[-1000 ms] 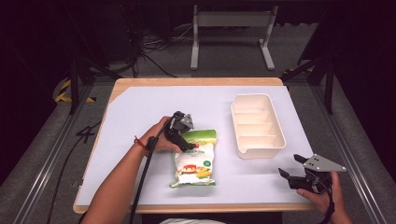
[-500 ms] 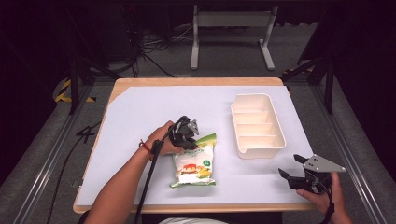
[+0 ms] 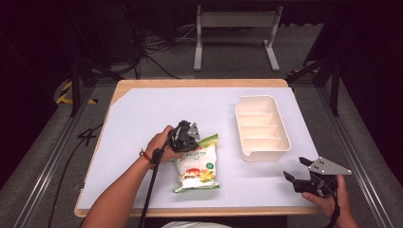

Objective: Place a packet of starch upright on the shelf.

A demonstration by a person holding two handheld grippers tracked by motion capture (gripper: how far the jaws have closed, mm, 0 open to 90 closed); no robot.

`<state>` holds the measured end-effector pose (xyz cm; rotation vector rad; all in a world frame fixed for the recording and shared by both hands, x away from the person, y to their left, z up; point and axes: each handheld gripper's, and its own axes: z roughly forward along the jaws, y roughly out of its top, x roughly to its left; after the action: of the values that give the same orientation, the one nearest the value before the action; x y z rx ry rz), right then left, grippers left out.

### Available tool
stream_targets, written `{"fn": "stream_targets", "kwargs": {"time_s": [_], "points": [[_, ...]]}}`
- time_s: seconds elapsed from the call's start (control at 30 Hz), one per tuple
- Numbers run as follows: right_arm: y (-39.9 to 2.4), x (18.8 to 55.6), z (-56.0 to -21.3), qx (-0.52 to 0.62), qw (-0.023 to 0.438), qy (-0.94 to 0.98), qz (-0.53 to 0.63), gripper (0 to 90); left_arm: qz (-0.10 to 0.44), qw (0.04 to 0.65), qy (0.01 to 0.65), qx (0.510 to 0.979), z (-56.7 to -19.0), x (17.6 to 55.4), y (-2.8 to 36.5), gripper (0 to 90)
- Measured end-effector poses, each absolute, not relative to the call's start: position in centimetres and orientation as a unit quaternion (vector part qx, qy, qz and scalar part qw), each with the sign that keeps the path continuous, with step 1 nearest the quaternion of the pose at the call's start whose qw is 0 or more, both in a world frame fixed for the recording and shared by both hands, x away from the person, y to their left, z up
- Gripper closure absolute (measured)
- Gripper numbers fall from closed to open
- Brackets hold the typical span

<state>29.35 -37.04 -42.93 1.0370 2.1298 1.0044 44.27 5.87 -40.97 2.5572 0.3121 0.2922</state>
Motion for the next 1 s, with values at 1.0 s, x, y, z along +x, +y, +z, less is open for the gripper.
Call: {"fn": "stream_targets", "kwargs": {"time_s": [1.0], "points": [[-37.0,29.3,-42.8,0.388,0.286,0.795,0.368,22.2,0.230,0.402,0.124,0.878,-33.8,39.7,7.8,88.4]]}}
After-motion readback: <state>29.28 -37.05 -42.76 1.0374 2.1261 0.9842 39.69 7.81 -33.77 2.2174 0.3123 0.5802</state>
